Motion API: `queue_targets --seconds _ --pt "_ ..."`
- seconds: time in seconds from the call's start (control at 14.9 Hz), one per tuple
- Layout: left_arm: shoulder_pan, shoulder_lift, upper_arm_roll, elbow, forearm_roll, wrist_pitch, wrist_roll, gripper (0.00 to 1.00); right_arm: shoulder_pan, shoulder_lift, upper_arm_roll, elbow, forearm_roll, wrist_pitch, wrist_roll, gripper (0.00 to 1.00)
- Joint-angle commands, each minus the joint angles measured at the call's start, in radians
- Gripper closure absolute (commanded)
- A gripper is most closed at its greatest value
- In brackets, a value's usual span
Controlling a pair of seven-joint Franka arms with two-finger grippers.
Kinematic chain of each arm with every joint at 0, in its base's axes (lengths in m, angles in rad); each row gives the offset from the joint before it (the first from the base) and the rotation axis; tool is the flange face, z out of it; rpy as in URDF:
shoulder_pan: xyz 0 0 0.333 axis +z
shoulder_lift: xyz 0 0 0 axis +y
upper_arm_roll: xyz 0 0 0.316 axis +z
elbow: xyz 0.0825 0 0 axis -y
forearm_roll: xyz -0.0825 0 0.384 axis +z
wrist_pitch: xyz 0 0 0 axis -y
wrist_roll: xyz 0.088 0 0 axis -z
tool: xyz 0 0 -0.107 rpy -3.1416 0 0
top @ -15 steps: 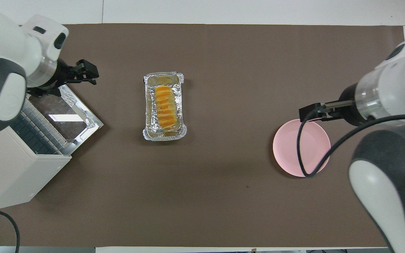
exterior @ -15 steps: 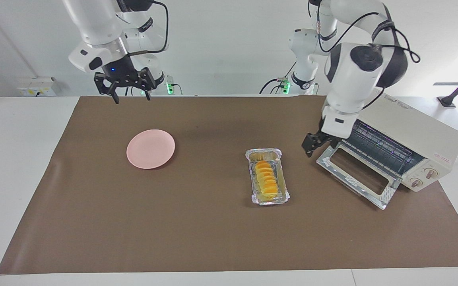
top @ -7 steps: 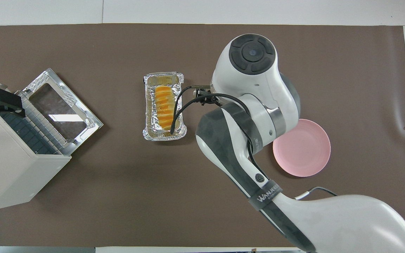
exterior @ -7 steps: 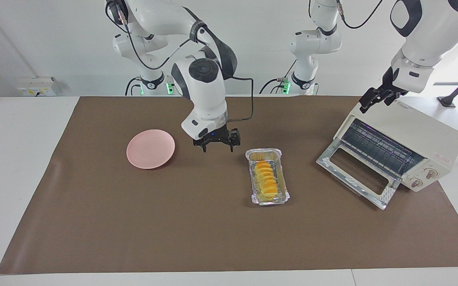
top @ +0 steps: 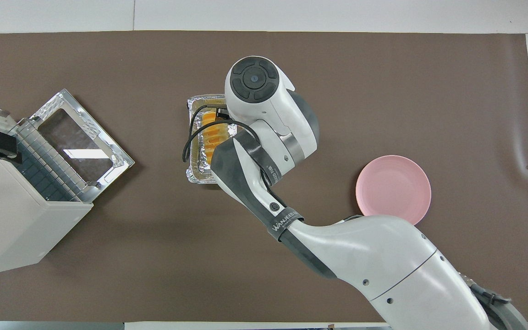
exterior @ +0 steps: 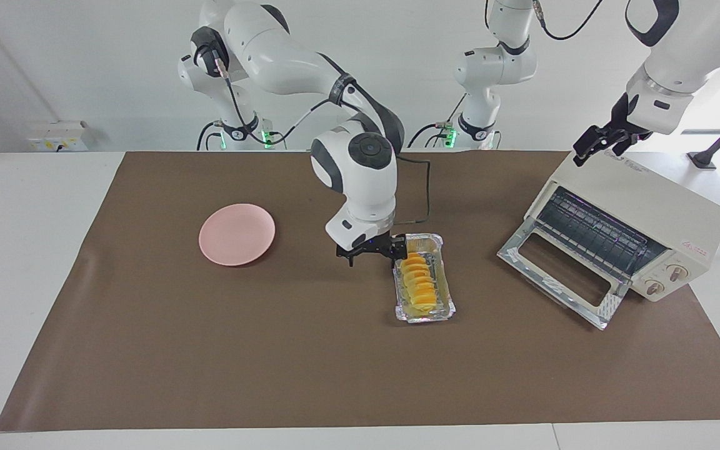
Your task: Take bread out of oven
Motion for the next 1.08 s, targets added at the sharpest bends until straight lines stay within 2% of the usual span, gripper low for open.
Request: queue_targets --seconds 0.0,0.2,0.4,0.47,0.54,0.67,1.01 --pt "-0.037 0.009 -0.001 -0.014 -0.01 -0.015 0.012 0.0 0.046 0.081 -0.005 0.037 -0.034 0.055 0.02 0.0" --pt "-0.038 -0.008 -0.002 -0.016 -0.019 -0.014 0.012 0.0 0.063 0.103 -0.002 0.022 -0.115 0.063 0.018 0.0" --pt "-0.035 -0.012 -0.002 -0.008 -0.022 -0.007 0.022 0.0 0.06 0.101 -0.002 0.017 -0.118 0.059 0.017 0.01" --pt "-0.034 -0.018 -0.002 -0.016 -0.022 -0.012 0.024 0.0 0.053 0.101 -0.002 0.016 -0.118 0.063 0.017 0.1" --pt "-0.028 -0.02 -0.002 -0.019 -0.024 -0.012 0.025 0.0 0.055 0.101 -0.002 0.016 -0.118 0.066 0.017 0.25" --pt "-0.028 -0.028 -0.002 -0.034 -0.025 -0.012 0.056 0.0 0.059 0.101 -0.002 0.016 -0.117 0.068 0.017 1.0" --pt "-0.037 -0.04 0.001 -0.05 -0.024 -0.006 0.042 0.0 0.053 0.101 -0.001 0.014 -0.126 0.077 0.014 1.0"
